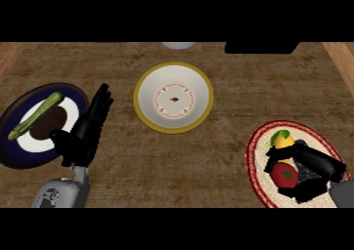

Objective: Pick the tomato from the placemat and place it in the bowl

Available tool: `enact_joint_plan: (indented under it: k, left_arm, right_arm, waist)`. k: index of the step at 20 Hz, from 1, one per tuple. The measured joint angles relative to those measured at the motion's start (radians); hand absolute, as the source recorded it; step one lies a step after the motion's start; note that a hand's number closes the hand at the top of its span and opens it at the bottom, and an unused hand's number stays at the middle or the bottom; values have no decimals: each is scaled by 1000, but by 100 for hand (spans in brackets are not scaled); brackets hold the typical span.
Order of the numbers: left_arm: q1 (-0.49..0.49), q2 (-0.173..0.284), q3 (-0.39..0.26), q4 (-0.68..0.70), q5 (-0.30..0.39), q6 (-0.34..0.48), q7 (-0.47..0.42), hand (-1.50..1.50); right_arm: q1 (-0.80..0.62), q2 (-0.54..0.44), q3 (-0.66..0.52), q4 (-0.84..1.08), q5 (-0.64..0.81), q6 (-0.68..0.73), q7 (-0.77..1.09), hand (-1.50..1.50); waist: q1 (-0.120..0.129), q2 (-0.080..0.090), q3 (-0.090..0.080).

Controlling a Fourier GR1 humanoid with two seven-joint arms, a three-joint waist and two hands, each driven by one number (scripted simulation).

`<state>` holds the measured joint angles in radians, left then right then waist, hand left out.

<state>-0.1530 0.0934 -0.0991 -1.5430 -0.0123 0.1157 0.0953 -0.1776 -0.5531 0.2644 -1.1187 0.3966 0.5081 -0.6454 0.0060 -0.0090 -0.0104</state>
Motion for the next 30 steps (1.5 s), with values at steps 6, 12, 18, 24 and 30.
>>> enact_joint_plan:
  k: [6, 12, 18, 24, 30]
  left_arm:
    - [-15, 1, 14, 20, 2, -11, -7, 0]
    - [0, 8, 18, 12, 3, -16, -6, 0]
    - [-4, 1, 9, 13, 3, -19, -5, 0]
    - [-20, -5, -9, 15, 2, -32, 3, 0]
    - [-31, -7, -24, 30, -4, -42, 5, 0]
  right_arm:
    - [28, -8, 48, -14, 13, -47, -71, 150]
    - [34, 253, 27, -76, -34, -203, 196, 150]
    - [-10, 476, 9, -111, -47, -507, 409, 150]
    - [-138, 535, 72, -176, 0, -842, 571, 150]
    - [-299, 549, 153, -180, 133, -1115, 791, 150]
  waist:
    - [-2, -1, 0]
    - [-5, -6, -7]
    - [11, -3, 4]
    - [56, -8, 6]
    - [82, -7, 0]
